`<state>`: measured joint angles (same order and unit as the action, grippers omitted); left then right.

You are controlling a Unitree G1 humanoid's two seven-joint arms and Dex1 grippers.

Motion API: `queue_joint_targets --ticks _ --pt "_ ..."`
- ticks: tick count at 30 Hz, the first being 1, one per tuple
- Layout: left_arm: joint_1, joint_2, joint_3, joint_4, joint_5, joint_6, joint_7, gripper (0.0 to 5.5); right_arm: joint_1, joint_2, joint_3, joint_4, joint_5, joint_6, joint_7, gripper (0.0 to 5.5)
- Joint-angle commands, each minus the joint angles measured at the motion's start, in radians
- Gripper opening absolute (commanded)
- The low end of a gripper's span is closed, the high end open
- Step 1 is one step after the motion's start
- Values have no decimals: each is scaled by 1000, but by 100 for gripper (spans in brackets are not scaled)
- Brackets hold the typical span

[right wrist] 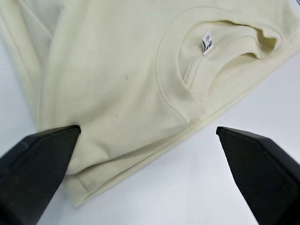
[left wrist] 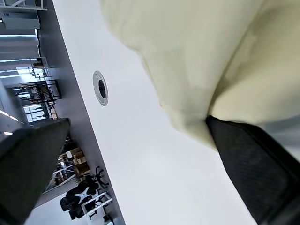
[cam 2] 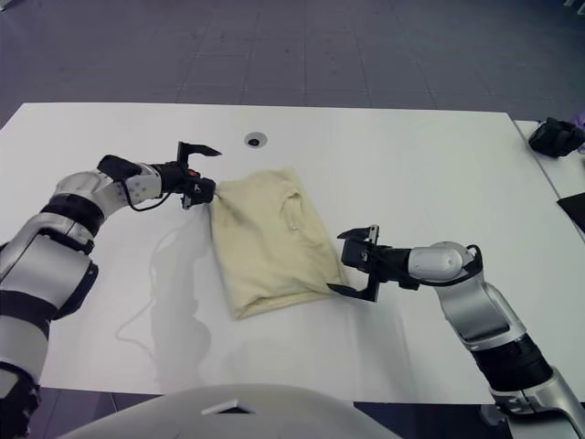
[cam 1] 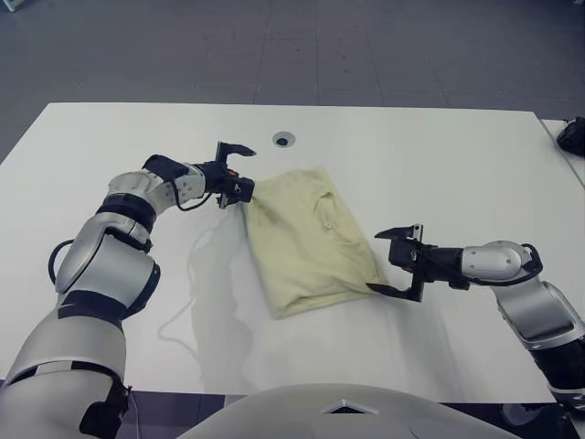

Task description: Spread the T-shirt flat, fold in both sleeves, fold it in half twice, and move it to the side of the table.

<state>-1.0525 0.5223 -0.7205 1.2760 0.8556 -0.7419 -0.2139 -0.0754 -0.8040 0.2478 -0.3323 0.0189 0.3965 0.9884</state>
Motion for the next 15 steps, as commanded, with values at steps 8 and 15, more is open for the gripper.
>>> queue_joint_targets --ticks 8,15 --pt "-119 -57 -201 92 229 80 321 540 -84 113 -34 -111 136 260 -52 538" --pt "-223 4 -146 72 201 59 511 540 -73 43 -177 -180 152 246 -102 538"
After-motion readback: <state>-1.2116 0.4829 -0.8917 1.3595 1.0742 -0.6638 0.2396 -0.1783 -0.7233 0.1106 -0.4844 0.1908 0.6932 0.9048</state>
